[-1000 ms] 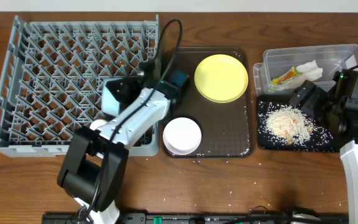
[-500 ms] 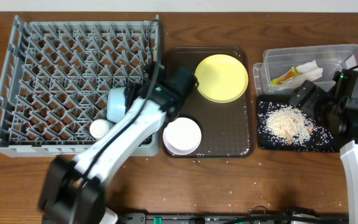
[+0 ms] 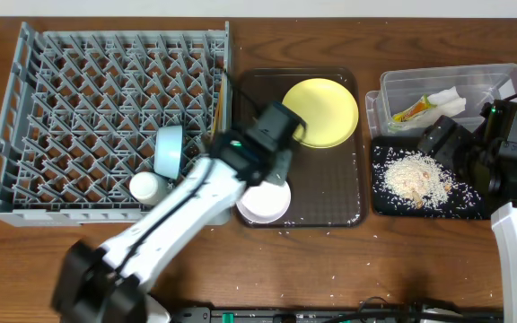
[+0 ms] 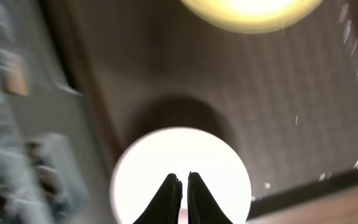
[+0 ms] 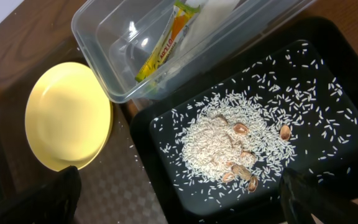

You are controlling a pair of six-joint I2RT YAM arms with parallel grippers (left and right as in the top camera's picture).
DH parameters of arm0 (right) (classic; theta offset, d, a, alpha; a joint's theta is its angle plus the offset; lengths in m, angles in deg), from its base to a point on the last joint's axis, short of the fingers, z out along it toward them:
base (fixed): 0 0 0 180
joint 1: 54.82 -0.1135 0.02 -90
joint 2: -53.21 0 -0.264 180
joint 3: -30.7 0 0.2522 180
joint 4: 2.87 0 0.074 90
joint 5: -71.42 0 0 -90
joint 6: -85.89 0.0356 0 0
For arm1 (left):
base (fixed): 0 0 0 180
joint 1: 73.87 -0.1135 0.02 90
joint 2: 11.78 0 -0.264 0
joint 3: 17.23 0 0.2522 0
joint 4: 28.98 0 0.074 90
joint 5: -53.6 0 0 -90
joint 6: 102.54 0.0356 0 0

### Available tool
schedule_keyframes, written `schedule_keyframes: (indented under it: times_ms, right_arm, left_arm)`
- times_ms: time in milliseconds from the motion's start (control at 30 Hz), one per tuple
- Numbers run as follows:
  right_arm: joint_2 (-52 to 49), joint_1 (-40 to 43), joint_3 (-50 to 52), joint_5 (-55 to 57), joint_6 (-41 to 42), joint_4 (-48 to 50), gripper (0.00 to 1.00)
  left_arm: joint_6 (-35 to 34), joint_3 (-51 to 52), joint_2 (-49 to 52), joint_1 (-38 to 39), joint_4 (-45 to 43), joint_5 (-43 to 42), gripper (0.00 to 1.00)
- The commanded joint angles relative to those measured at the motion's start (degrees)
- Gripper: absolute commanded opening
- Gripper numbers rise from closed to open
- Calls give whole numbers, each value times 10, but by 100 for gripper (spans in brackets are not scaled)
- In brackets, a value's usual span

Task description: Sort waste into correct bins and load items into the dishwasher

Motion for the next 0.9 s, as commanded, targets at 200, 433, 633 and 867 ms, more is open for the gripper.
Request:
schedule_keyframes:
  times_ms: [200,433,633,867]
  right_arm:
    - [8,6,-3,-1,6,0,99]
    - [8,6,-3,-1,6,0,99]
    - [8,6,-3,-1,6,0,99]
    - [8,6,-3,-1,6,0,99]
  left_arm:
    - [-67,9,136,74,-75,-111,7]
    - [-12,-34,112,106,-145,-268,7]
    - [-8,-56,37,89,-37,-70,25]
    - [-21,-30,47,13,51,93,30]
